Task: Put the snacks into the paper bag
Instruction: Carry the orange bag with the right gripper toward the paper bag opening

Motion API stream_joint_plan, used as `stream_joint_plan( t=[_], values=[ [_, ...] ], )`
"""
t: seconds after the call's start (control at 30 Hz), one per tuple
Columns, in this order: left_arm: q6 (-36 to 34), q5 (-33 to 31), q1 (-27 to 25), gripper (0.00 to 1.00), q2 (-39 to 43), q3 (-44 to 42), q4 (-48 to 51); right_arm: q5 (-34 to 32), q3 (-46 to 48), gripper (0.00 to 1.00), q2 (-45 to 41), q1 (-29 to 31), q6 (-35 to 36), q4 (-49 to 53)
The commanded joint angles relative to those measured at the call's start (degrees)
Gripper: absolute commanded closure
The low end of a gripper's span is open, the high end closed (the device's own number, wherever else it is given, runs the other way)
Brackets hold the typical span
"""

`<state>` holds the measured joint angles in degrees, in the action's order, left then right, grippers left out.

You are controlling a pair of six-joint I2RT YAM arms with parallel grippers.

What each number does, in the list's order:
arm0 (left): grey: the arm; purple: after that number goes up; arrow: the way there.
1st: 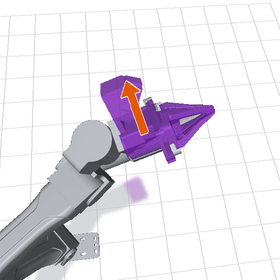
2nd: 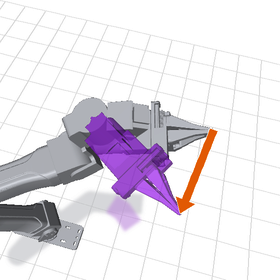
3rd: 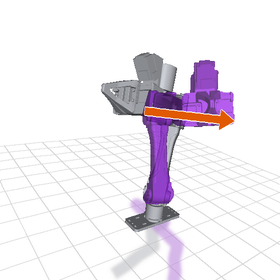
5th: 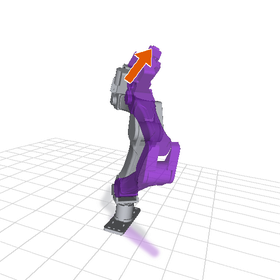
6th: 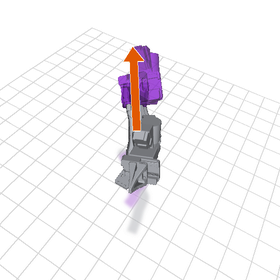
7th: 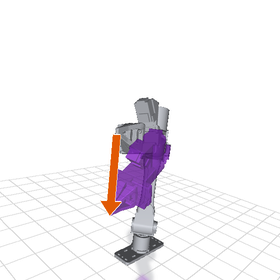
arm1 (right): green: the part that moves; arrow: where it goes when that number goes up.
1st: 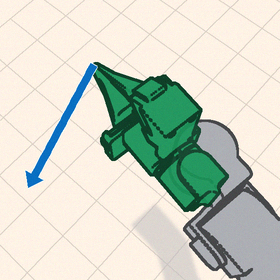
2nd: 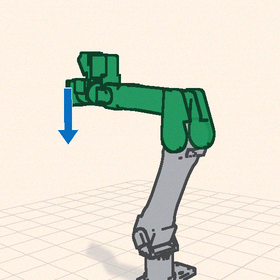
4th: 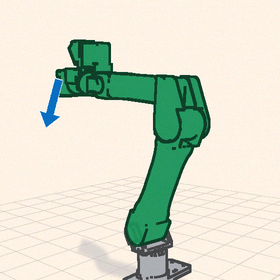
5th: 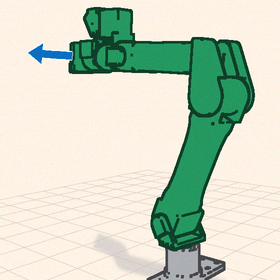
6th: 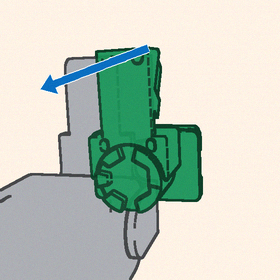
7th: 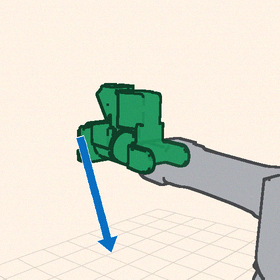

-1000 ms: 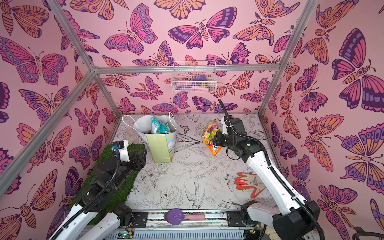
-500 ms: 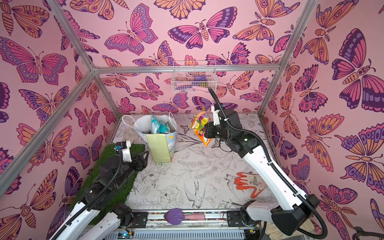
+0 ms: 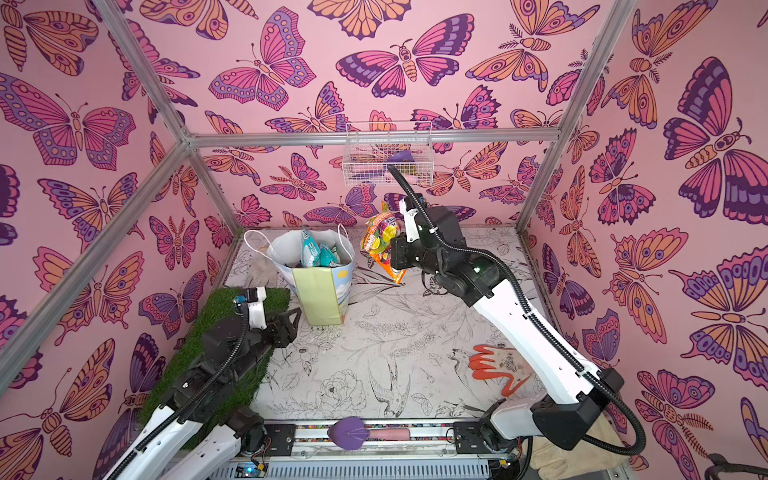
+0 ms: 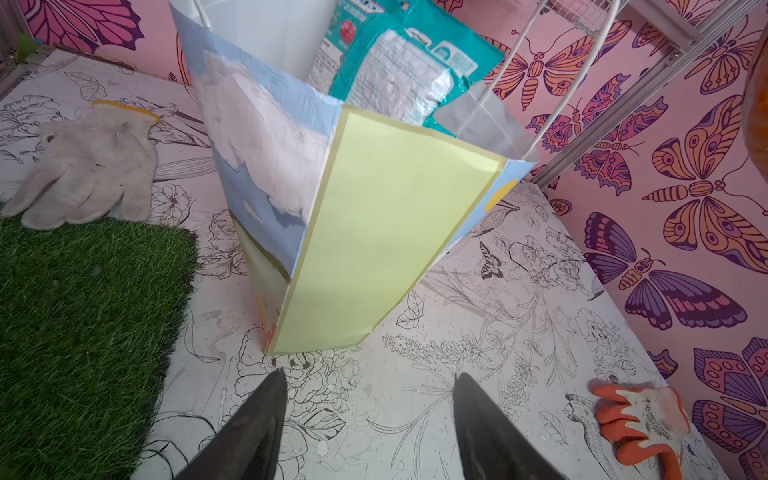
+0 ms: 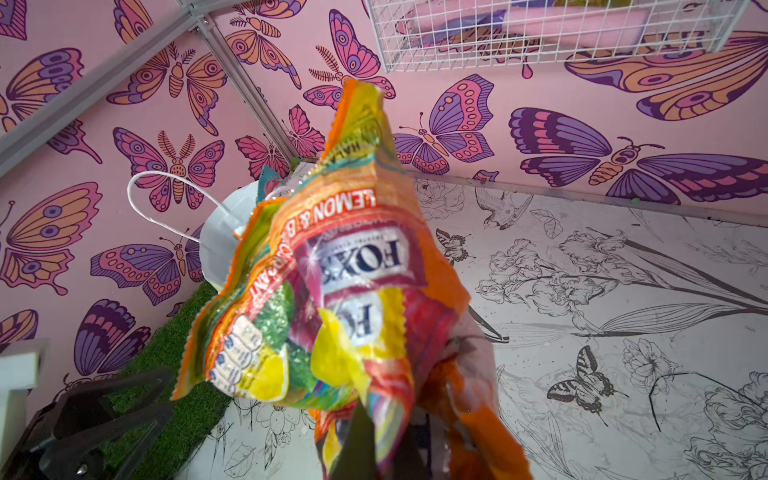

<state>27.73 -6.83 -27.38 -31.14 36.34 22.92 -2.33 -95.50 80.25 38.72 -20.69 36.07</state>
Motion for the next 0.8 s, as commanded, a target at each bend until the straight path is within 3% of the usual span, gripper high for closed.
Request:
stream_joint_plan(
  t=[0.0,0.77],
  values=[
    [0.6,1.3,0.3,0.35,0.5,-1.1,1.3,-2.0,-3.5,1.00,0.6,1.3,1.9,-0.4],
    [0.0,5.0,0.3,0.36,4.5,-4.5,0.9,-6.0,-13.9,1.00,8.2,7.3,5.0,2.1]
  ],
)
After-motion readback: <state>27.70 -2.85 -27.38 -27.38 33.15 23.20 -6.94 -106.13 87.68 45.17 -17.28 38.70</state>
